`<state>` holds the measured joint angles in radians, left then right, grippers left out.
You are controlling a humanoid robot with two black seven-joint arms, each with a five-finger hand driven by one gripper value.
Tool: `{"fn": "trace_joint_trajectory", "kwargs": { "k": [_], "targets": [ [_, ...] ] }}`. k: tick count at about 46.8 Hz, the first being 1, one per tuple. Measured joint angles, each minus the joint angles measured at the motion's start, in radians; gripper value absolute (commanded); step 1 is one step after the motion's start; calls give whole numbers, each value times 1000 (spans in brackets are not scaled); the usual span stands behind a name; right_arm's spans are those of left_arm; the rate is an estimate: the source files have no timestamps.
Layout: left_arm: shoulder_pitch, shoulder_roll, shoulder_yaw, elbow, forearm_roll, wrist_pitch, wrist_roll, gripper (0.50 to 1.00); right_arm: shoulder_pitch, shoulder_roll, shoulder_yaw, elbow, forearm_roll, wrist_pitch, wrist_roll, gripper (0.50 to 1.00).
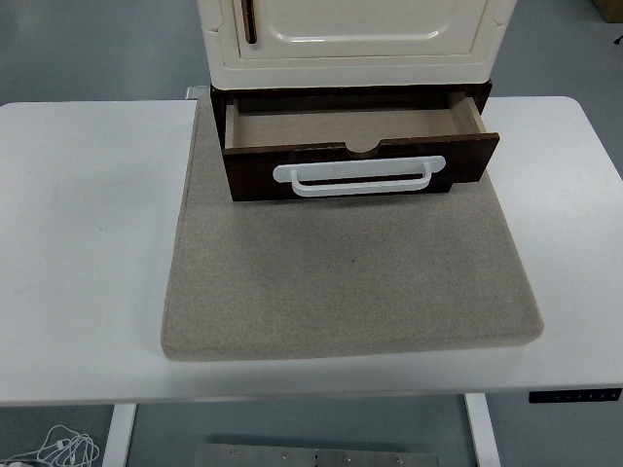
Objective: Open the drawer under the combination cabinet
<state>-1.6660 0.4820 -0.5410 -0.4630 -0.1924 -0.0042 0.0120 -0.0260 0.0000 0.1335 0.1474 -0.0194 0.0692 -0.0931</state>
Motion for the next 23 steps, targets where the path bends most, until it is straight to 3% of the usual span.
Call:
{"fn": "trace_joint_trajectory", "kwargs": {
  "k": [12, 23],
  "targets": [
    [138, -25, -74, 36, -92, 1, 70, 1000, 0, 0, 0, 0, 0, 0, 0, 926],
    [259, -76, -167, 74, -105, -7, 73, 1000, 0, 0, 0, 0, 1, 1, 0, 926]
  ]
}}
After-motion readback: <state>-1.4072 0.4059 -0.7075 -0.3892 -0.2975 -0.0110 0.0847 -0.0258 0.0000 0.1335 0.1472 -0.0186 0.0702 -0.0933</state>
